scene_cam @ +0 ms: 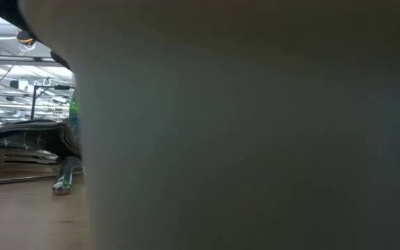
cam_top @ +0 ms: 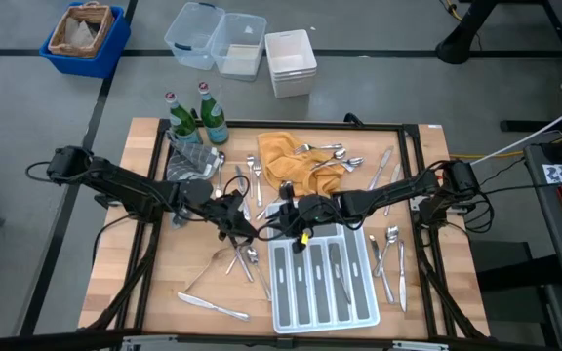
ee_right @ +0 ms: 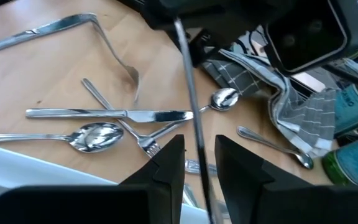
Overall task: Sort silverware
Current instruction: Put the fork into the silverware tray
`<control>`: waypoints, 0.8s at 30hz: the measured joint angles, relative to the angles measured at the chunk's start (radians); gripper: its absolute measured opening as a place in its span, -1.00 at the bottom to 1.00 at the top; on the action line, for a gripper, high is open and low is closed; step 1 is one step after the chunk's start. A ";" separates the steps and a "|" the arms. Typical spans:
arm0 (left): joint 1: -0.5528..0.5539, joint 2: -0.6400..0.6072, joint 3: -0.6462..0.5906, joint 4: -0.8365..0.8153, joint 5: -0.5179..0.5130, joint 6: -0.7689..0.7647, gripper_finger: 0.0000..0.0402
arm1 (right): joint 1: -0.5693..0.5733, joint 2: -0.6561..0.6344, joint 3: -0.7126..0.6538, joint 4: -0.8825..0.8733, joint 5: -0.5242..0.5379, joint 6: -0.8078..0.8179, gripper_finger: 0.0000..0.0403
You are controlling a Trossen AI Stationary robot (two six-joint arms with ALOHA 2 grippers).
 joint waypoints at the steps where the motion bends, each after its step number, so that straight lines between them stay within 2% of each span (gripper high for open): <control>1: 0.000 0.000 0.000 0.003 0.000 0.000 -0.93 | 0.000 0.000 0.000 0.000 0.002 0.000 -0.54; 5: 0.000 0.000 0.000 0.003 0.000 0.011 -0.93 | 0.000 0.000 0.000 0.000 0.007 0.000 -0.61; 11: 0.000 0.000 0.000 0.000 -0.026 0.051 -0.92 | 0.001 0.000 -0.001 -0.012 -0.024 -0.011 -0.94; 17: -0.002 0.000 0.000 0.003 -0.054 0.232 -0.80 | 0.001 0.000 -0.001 -0.014 -0.058 0.025 -0.93; 24: -0.001 -0.003 0.000 0.012 -0.074 0.396 -0.52 | 0.011 -0.003 -0.001 -0.031 -0.087 0.136 -0.95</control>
